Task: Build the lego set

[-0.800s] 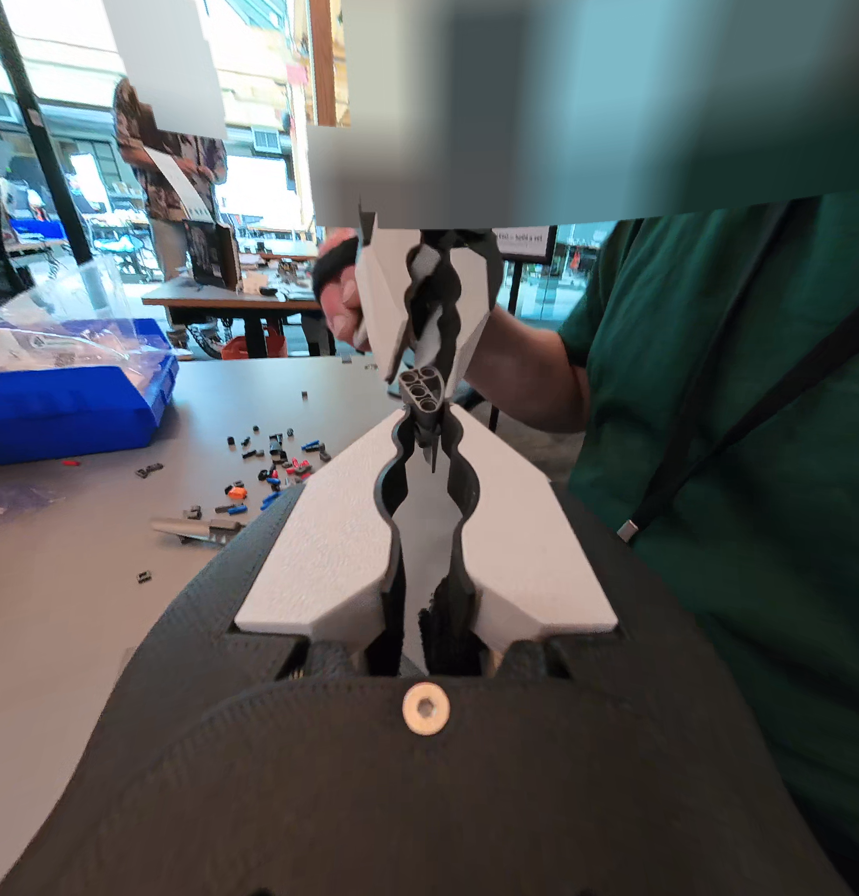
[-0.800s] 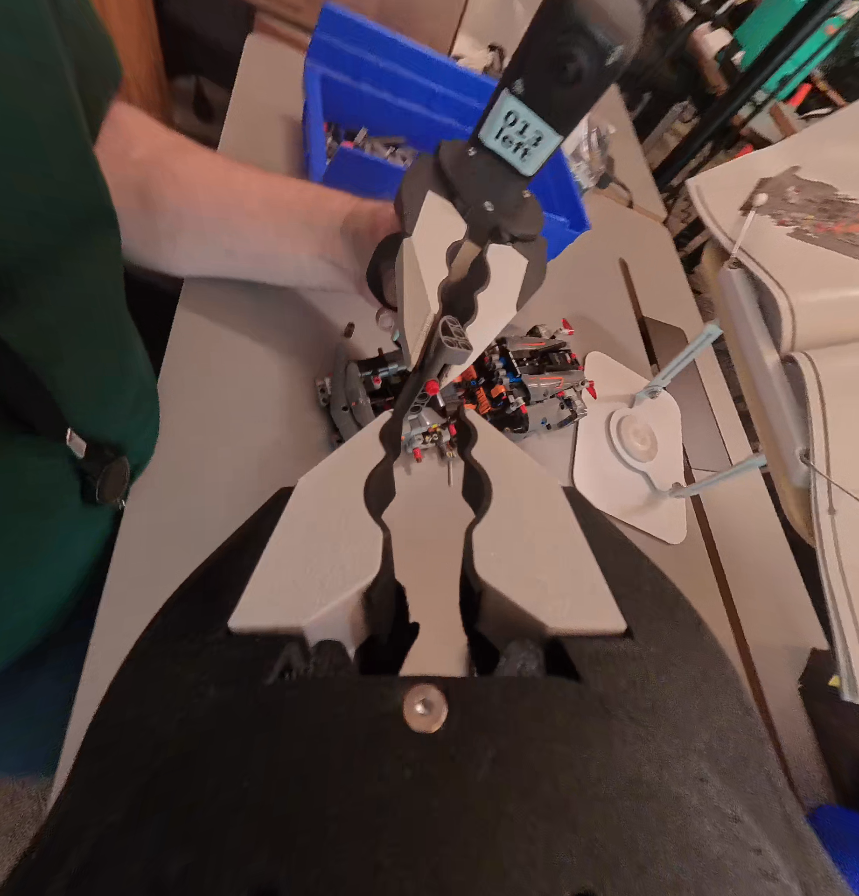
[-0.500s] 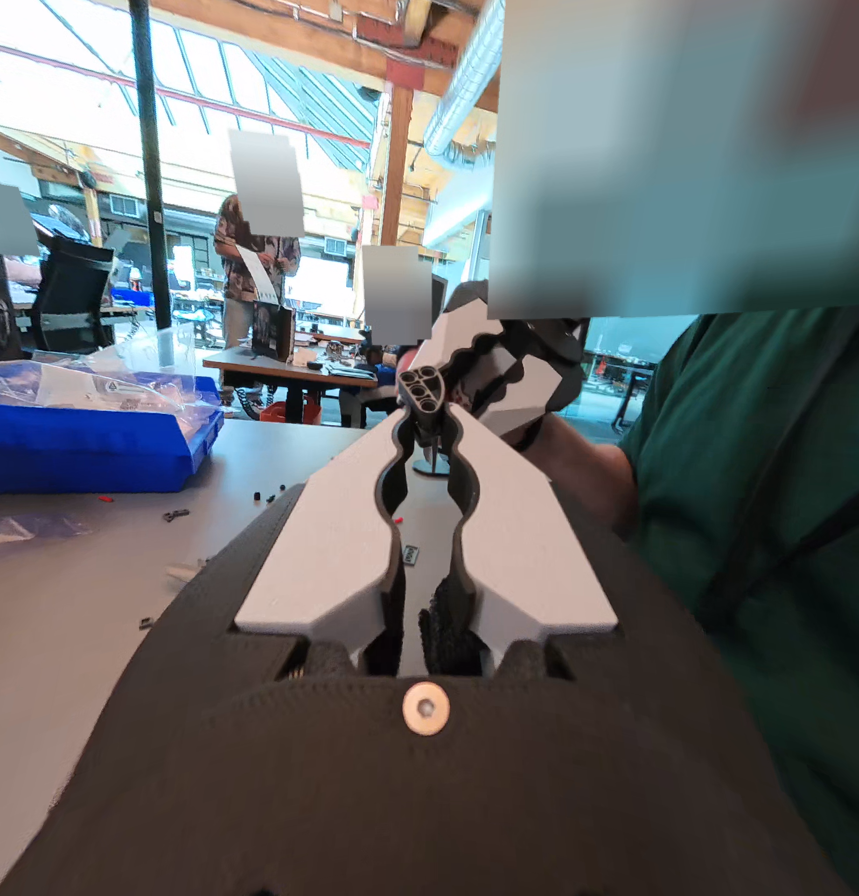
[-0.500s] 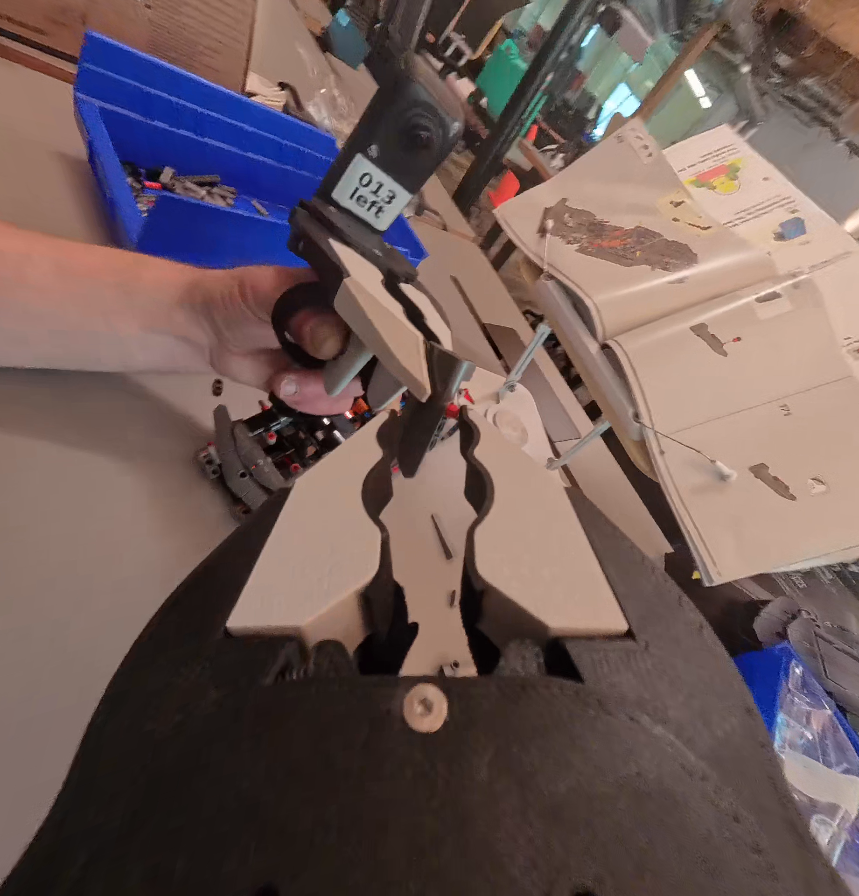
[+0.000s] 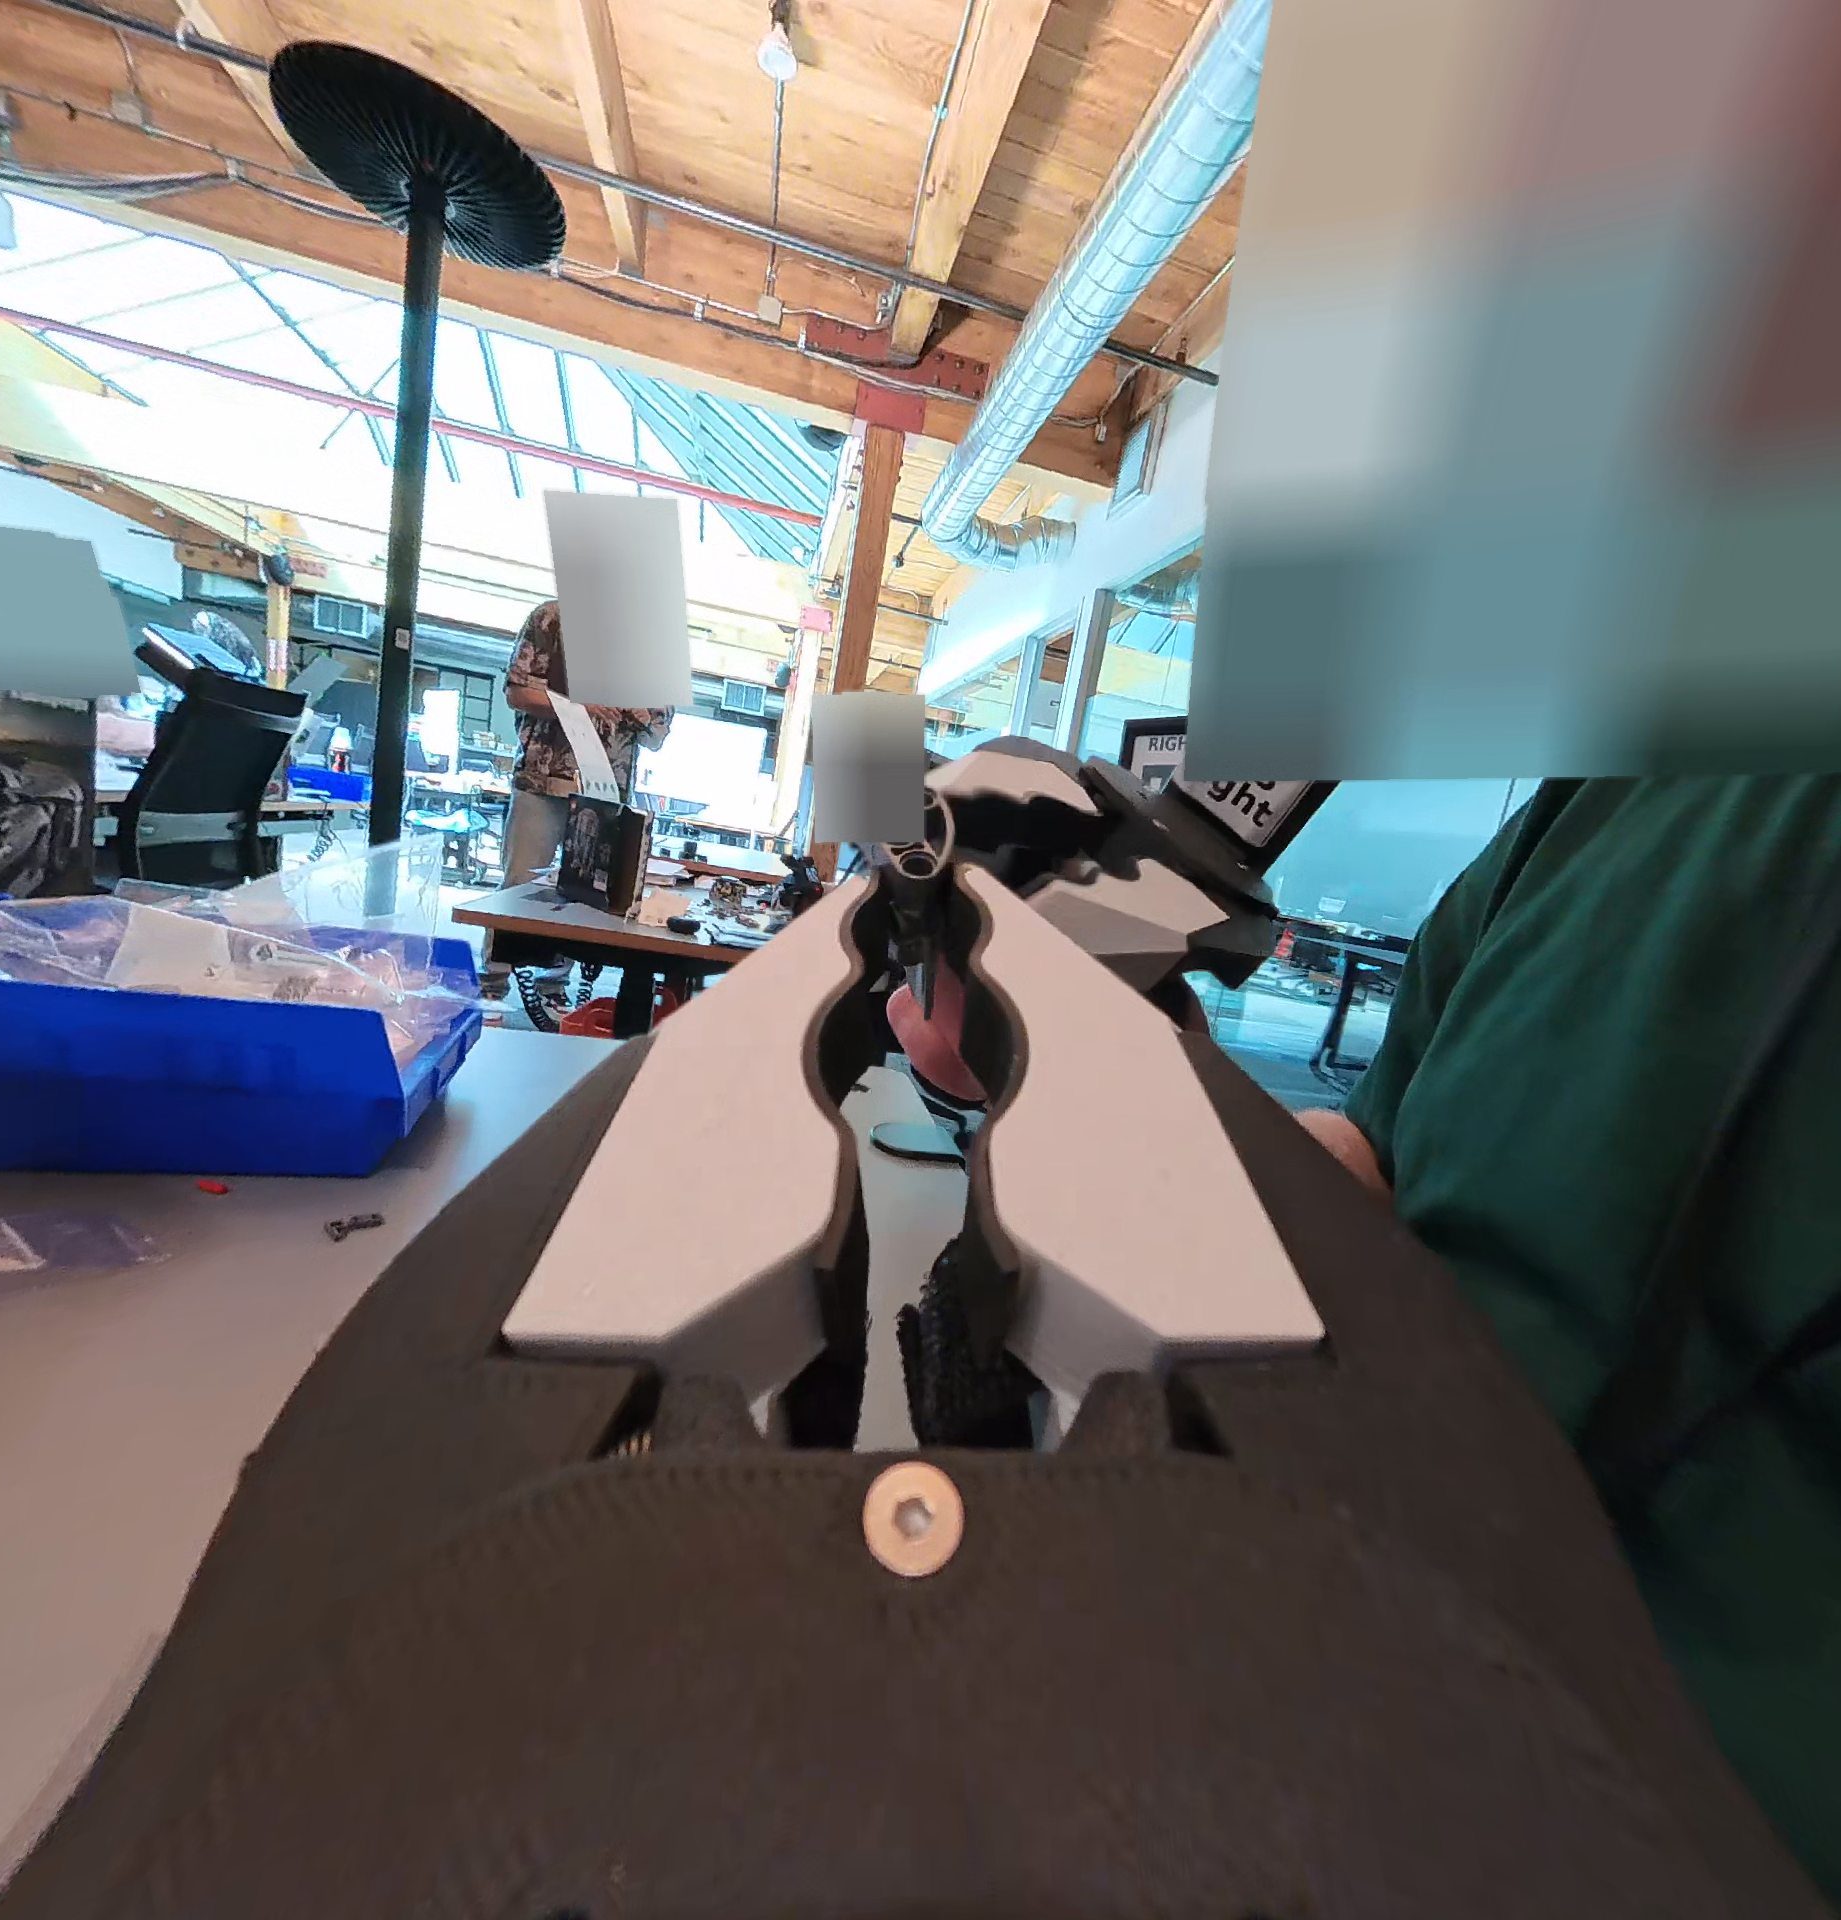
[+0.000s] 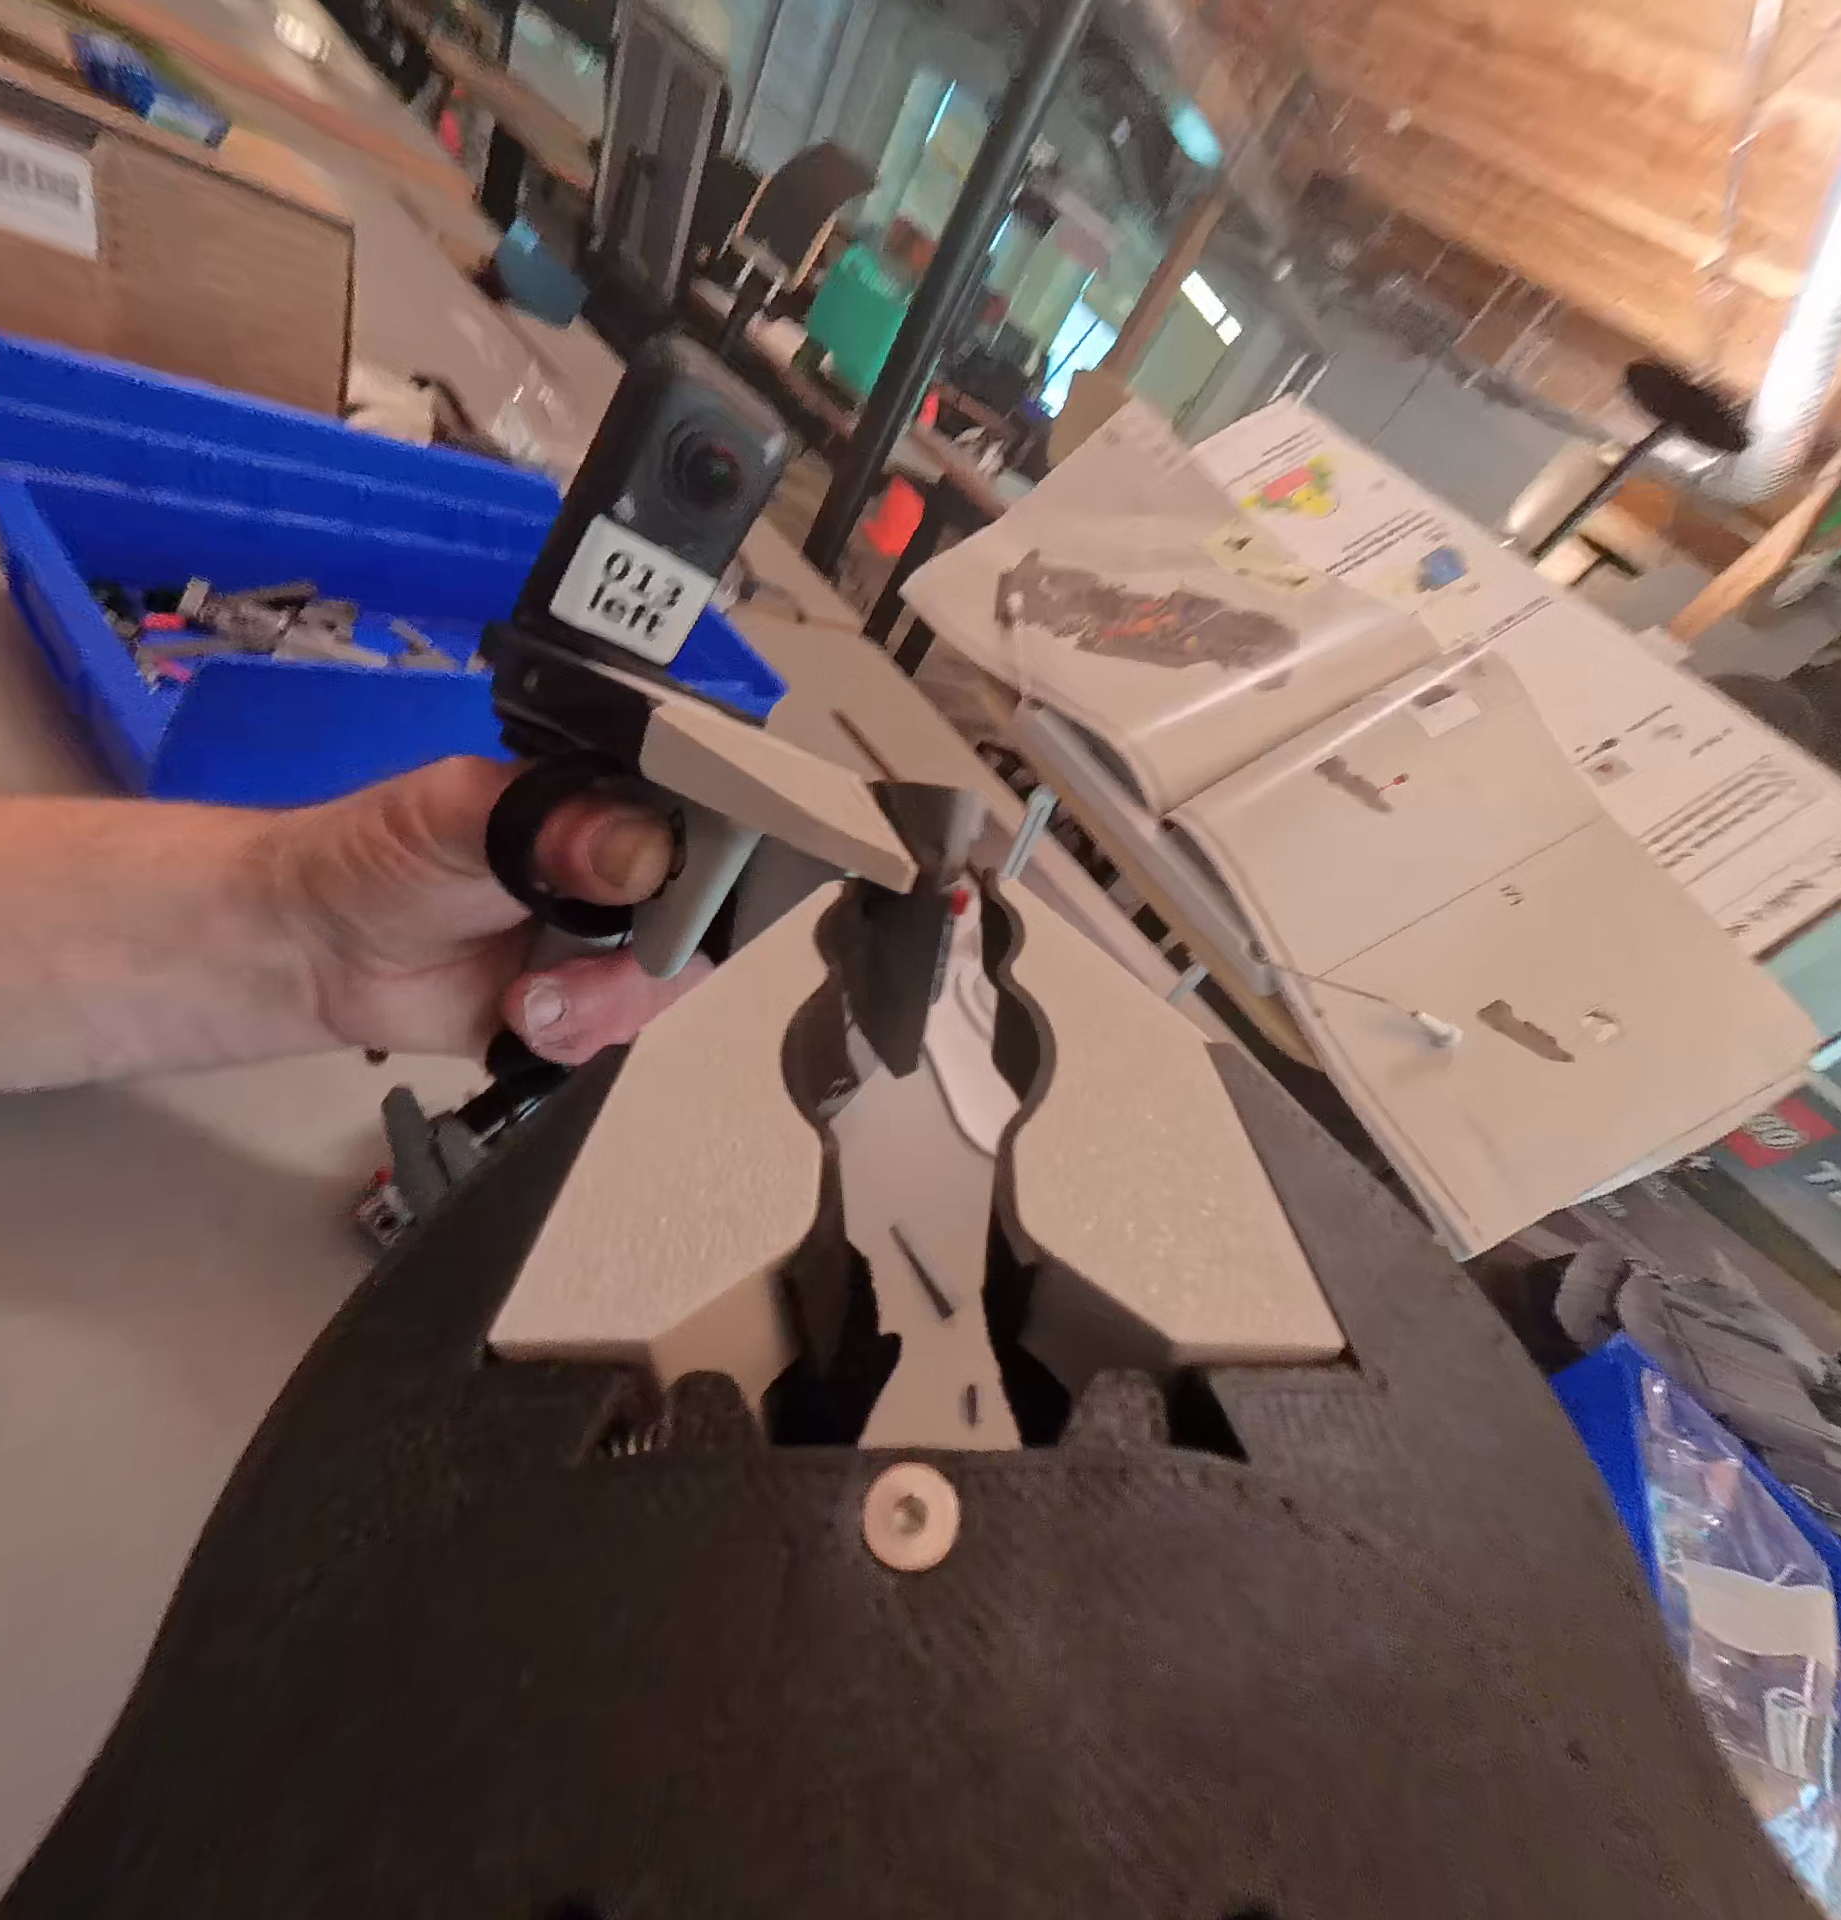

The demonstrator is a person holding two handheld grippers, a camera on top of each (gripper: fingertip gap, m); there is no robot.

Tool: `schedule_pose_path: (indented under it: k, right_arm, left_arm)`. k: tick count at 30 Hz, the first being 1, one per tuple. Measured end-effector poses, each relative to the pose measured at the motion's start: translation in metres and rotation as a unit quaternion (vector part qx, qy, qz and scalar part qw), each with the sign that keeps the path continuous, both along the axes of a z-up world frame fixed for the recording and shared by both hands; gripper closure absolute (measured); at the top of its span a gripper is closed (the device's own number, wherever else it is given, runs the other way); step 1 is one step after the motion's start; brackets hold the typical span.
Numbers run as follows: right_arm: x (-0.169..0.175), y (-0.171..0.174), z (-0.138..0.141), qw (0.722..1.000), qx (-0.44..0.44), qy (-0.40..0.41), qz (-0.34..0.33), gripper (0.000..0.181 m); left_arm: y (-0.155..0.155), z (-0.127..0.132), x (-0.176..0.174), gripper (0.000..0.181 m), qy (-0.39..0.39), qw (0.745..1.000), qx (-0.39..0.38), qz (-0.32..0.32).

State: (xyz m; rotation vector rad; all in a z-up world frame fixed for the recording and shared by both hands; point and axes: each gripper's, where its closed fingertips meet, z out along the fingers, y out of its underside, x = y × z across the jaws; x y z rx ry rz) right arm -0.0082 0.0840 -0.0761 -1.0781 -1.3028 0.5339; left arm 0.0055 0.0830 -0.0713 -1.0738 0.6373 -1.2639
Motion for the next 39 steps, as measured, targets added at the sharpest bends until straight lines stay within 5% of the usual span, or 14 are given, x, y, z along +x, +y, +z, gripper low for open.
schedule_pose_path:
  k: [1, 8, 27, 34, 39]
  right_arm:
    - [0.003, 0.000, 0.005, 1.000, 0.004, 0.011, 0.001, 0.155]
    - [0.000, -0.016, 0.006, 0.985, -0.134, 0.009, 0.110, 0.172]
    - [-0.018, -0.017, 0.028, 0.961, -0.216, 0.116, 0.130, 0.175]
    - [-0.013, -0.015, 0.034, 0.964, -0.201, 0.133, 0.109, 0.168]
    - [0.056, 0.045, 0.041, 0.978, -0.183, 0.098, -0.001, 0.168]
  left_arm:
    - [-0.001, 0.002, -0.002, 0.173, -0.003, 1.000, 0.006, 0.004]
    - [-0.017, 0.013, -0.010, 0.173, -0.025, 0.999, 0.029, -0.037]
    - [-0.017, 0.023, -0.026, 0.177, -0.071, 0.997, 0.036, -0.016]
    - [-0.017, 0.024, -0.033, 0.177, -0.066, 0.997, 0.038, 0.004]
    - [-0.010, 0.025, -0.052, 0.178, -0.080, 0.996, 0.029, 0.037]
